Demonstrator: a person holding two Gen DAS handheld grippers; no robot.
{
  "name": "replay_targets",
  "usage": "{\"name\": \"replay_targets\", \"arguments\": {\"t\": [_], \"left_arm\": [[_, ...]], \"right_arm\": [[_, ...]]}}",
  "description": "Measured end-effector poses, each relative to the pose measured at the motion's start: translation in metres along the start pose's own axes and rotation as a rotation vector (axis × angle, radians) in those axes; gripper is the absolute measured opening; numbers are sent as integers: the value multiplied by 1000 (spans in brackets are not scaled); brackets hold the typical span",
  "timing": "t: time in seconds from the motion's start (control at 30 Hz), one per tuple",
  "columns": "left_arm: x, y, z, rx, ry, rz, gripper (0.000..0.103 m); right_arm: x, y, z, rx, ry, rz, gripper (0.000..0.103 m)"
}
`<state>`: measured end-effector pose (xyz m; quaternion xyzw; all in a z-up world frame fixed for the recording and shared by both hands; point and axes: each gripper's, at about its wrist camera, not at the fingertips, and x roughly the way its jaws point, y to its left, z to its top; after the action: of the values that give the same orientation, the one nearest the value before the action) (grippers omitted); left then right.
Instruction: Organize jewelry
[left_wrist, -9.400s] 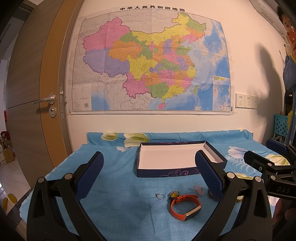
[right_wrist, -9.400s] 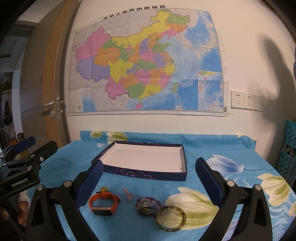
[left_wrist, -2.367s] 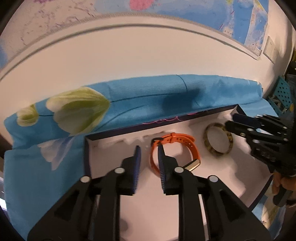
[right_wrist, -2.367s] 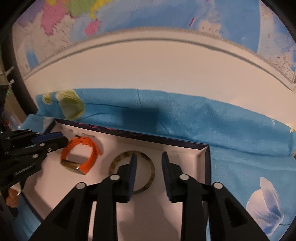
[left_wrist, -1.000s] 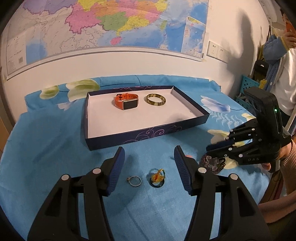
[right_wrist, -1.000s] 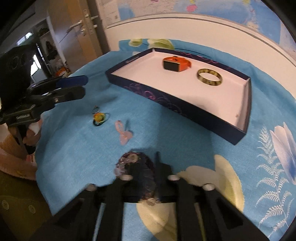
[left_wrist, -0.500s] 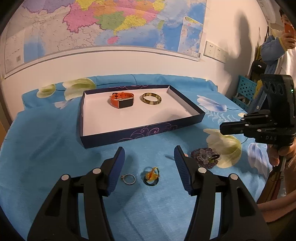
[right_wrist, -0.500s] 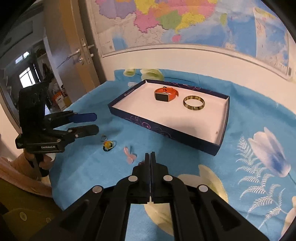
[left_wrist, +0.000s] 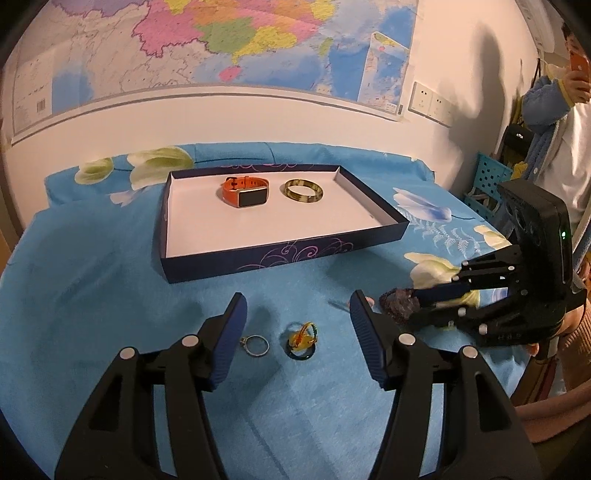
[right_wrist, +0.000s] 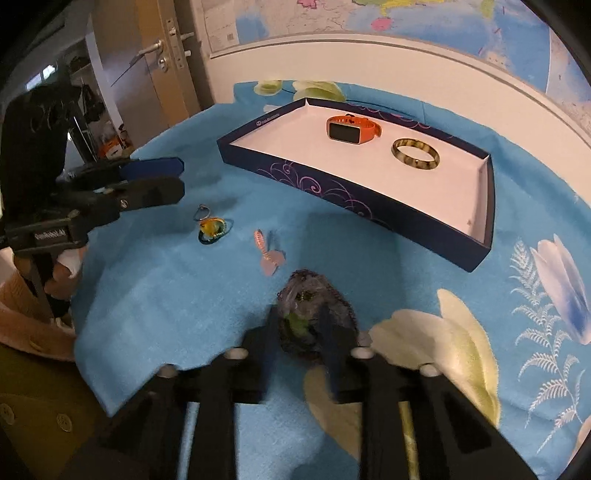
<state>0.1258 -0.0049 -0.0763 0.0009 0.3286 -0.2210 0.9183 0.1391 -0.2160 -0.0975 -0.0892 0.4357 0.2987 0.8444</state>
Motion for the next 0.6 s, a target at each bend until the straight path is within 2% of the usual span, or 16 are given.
{"name": "replay_targets", "arguments": {"t": [0.17, 0.2, 0.23, 0.5, 0.6], "left_arm": [[1, 2, -1, -8, 3, 1, 57], [1, 1, -1, -7, 2, 1, 57], [1, 1, -1, -8, 2, 1, 57], [1, 2, -1, -14, 1, -4, 57], [0, 1, -2, -8, 0, -10, 57]], "right_arm": [[-16, 0, 2, 17, -56, 22, 14], [-21, 0, 2, 24, -71, 34, 11], [-25, -1, 3, 31, -85, 41, 2], [-53, -15, 9, 139, -197, 117, 3], [-58, -13, 11, 143, -220, 109, 3]]}}
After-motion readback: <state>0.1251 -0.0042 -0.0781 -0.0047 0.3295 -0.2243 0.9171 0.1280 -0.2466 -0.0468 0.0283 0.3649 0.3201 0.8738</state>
